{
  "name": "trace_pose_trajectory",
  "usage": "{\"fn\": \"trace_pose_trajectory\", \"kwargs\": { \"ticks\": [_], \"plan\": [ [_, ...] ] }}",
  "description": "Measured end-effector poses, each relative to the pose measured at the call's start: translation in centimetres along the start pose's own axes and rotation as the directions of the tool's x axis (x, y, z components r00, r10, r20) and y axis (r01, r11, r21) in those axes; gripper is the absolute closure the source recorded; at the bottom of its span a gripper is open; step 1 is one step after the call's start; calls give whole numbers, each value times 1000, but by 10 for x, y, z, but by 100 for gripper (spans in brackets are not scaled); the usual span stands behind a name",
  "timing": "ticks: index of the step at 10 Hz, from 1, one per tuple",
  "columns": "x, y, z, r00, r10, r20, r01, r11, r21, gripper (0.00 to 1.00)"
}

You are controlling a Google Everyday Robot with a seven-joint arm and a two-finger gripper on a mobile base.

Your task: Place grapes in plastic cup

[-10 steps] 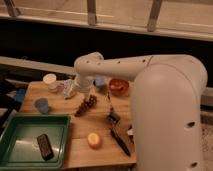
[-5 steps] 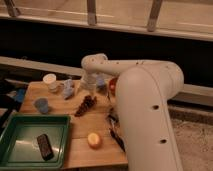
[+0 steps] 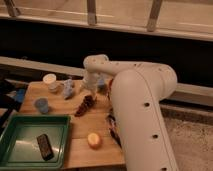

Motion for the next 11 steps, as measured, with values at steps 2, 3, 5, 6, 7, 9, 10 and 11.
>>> {"fn": "trace_pose_trajectory", "kwargs": {
  "ticks": [2,3,5,6,7,9,10,11],
  "plan": [
    [-2,-4,5,1000,23,-10,-23,1000,6,33],
    [-3,-10,10,999,38,-19,-38,999,8,33],
    [-5,-27,38,995,83,-58,-82,996,16,33],
    [-6,-29,46,993,92,-68,-92,996,13,33],
    [-5,-31,53,992,97,-80,-96,995,9,39],
    [-2,-27,51,993,88,-77,-88,996,3,60],
    [0,-25,49,994,82,-74,-82,997,-1,68],
    [2,-21,44,995,73,-68,-74,997,-11,80]
  ]
}}
